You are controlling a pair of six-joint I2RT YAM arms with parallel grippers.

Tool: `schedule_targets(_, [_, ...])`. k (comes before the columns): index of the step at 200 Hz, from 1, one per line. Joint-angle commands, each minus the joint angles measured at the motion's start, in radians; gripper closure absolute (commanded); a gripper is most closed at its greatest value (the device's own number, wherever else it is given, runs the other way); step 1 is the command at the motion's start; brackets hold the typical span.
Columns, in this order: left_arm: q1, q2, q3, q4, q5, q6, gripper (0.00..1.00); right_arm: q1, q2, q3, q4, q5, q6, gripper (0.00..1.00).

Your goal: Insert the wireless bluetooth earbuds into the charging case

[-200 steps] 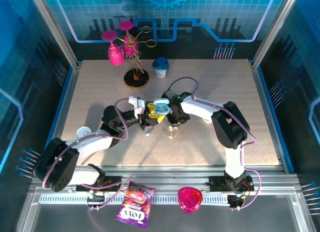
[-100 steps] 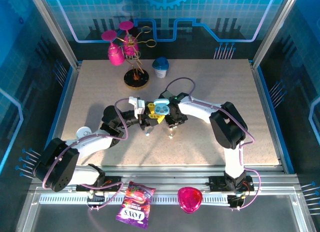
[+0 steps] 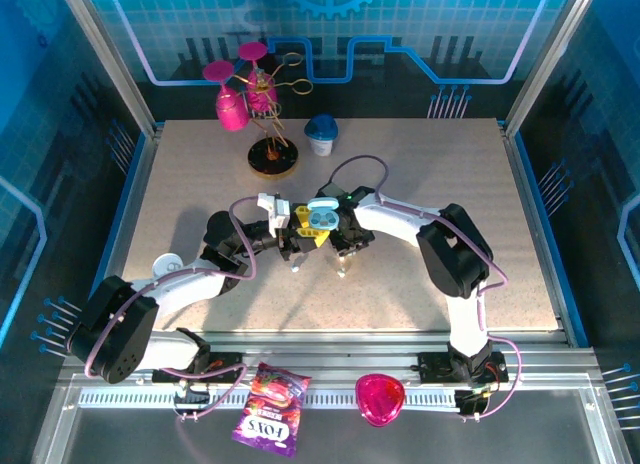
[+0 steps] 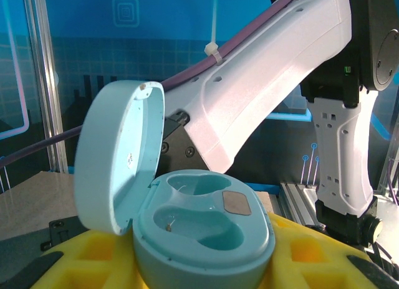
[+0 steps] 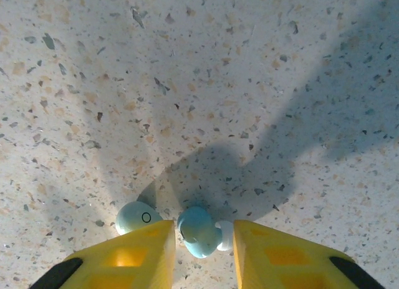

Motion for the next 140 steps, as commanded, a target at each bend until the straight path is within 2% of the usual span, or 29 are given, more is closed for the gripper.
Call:
schedule_targets(1, [0.007,-0.029,0.026,0.024,0.022,0.002,0.78,0.022,0.039,0.034,-0.044,0.027,-0.008,0.71])
schedule_targets(91, [0.006,-0.022,0.024,0.029,0.020,0.002,0.78,0.013,0.042,0.029,-0.055,0.047,-0.019,0.78])
schedule_targets(112, [0.007,-0.019,0.021,0.030,0.015,0.001,0.78,-0.017,-0.026,-0.016,-0.014,0.003,-0.012,0.79])
schedule_targets(140, [0.007,-0.009,0.023,0.040,0.014,-0.003,0.77,-0.079,-0.151,-0.107,0.070,-0.121,-0.002,0.80])
